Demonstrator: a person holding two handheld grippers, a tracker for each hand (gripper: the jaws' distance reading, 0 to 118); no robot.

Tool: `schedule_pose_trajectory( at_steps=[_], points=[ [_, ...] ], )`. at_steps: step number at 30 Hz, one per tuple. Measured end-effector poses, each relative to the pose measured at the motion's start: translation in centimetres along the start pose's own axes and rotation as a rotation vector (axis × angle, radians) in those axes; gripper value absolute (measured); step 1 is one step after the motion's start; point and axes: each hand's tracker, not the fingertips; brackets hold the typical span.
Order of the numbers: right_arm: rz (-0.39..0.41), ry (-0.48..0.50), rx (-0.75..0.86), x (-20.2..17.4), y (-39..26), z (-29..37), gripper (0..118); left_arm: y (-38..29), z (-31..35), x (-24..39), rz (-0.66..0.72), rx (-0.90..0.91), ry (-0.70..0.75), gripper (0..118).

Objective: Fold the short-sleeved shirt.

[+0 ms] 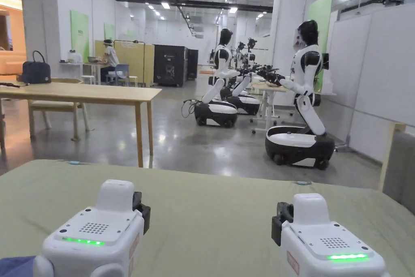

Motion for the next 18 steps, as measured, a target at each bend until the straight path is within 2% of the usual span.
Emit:
schedule_pose_trajectory(
  at_steps=[1,2,6,9,10,12,15,16,18],
  points=[
    [0.001,0.034,0.007,-1.5,0.1,-0.3,1,-0.4,0.5,-1.6,0.001,-0.017,0.034,0],
    [0.007,0.069,0.012,-3.0,0.3,-0.7,1,-0.1,-0.3,0.0,0.004,-0.031,0.071,0],
    [-0.014,0.245,-0.033,-9.4,-0.2,-2.3,1,-0.6,1.3,-0.3,0.011,-0.158,0.196,0],
    [-0.005,0.34,-0.081,-13.4,-1.6,-3.4,1,-1.5,0.1,-0.8,0.031,-0.402,0.237,0],
    [0.003,0.355,-0.094,-14.4,-2.0,-3.7,1,-2.3,1.8,-7.9,0.06,-0.464,0.229,0],
    [0.012,0.371,-0.11,-15.8,-2.9,-4.1,1,-3.4,0.7,-10.3,0.104,-0.542,0.199,0],
    [0.004,0.401,-0.135,-16.6,-4.2,-4.6,1,-6.9,-2.1,-13.6,0.083,-0.59,0.159,2],
    [0.007,0.407,-0.143,-16.7,-4.6,-4.8,1,-7.9,-3.4,-14.0,0.093,-0.605,0.139,14],
    [0.02,0.407,-0.157,-16.6,-5.3,-4.9,1,-9.8,-6.5,-14.4,0.095,-0.677,0.133,92]
  ],
)
